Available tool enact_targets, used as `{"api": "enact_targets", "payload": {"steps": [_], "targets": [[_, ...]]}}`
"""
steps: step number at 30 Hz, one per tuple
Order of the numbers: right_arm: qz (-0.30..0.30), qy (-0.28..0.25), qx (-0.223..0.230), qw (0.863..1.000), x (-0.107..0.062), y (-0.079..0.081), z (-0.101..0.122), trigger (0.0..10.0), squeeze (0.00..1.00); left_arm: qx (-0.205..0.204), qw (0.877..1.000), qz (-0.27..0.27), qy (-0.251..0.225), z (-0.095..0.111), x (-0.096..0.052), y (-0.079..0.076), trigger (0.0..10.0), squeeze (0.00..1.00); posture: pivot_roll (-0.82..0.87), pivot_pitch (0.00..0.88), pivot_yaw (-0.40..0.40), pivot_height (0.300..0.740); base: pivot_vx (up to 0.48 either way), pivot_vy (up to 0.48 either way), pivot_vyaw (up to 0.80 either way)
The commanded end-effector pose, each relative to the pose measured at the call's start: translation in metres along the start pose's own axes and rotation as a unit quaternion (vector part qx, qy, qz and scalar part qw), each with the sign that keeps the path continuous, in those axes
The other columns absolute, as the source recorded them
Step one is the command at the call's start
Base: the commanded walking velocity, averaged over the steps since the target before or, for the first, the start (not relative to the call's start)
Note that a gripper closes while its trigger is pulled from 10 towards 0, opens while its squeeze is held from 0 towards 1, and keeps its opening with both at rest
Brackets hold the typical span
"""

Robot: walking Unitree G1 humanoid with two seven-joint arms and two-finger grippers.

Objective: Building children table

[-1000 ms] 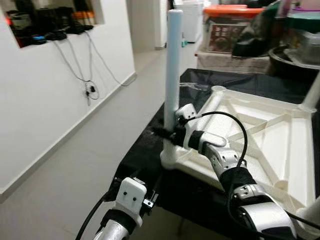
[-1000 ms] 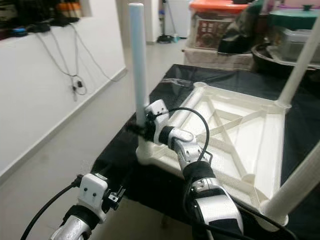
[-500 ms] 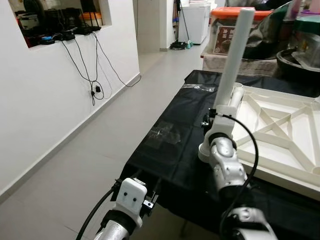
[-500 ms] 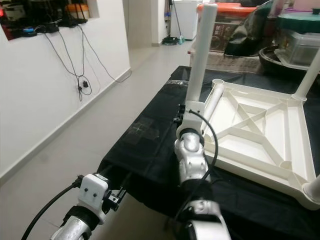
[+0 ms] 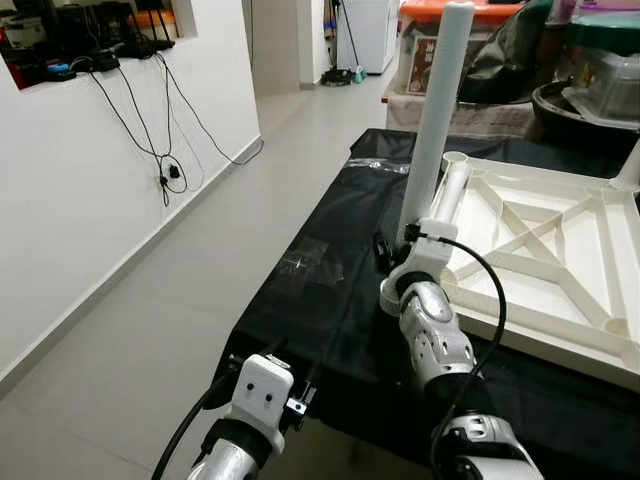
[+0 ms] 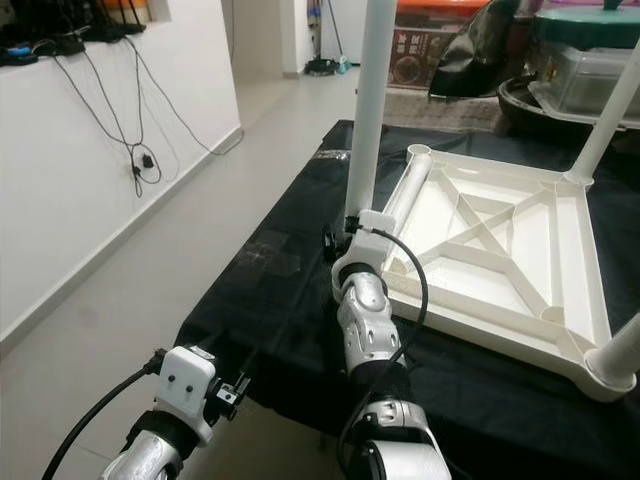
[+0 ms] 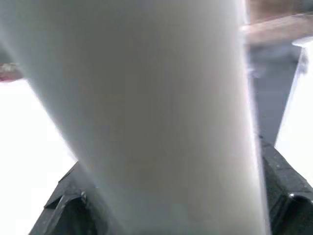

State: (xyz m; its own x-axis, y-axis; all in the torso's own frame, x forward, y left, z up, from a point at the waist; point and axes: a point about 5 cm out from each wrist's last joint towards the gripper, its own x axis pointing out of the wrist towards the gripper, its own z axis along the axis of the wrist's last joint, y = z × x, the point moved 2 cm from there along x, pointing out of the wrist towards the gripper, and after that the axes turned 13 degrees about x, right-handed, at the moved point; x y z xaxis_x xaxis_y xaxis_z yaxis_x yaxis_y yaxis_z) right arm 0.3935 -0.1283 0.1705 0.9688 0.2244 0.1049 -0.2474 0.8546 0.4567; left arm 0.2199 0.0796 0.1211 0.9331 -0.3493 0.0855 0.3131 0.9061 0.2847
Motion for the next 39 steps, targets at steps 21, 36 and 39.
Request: {"api": "enact_targets", "payload": {"steps": [21, 36, 39], "targets": [[0.492, 0.315, -0.013, 0.812, -0.040, 0.047, -0.028, 3.0, 0.00, -0.003, 1.000, -0.001, 0.009, -0.005, -0.001, 0.000, 10.0, 0.00, -0.02, 0.000, 0.019, 0.740, 0.000, 0.000, 0.00], [0.158, 0.175, -0.109, 0.966, 0.003, 0.009, -0.024, 0.0, 0.00, -0.004, 1.000, 0.000, 0.009, -0.004, 0.000, 0.001, 10.0, 0.00, -0.03, 0.000, 0.024, 0.740, 0.000, 0.000, 0.00], [-0.105, 0.083, -0.115, 0.984, -0.004, -0.037, -0.009, 0.0, 0.00, -0.004, 1.000, -0.001, 0.010, -0.004, 0.000, 0.001, 10.0, 0.00, -0.03, 0.000, 0.024, 0.740, 0.000, 0.000, 0.00]]}}
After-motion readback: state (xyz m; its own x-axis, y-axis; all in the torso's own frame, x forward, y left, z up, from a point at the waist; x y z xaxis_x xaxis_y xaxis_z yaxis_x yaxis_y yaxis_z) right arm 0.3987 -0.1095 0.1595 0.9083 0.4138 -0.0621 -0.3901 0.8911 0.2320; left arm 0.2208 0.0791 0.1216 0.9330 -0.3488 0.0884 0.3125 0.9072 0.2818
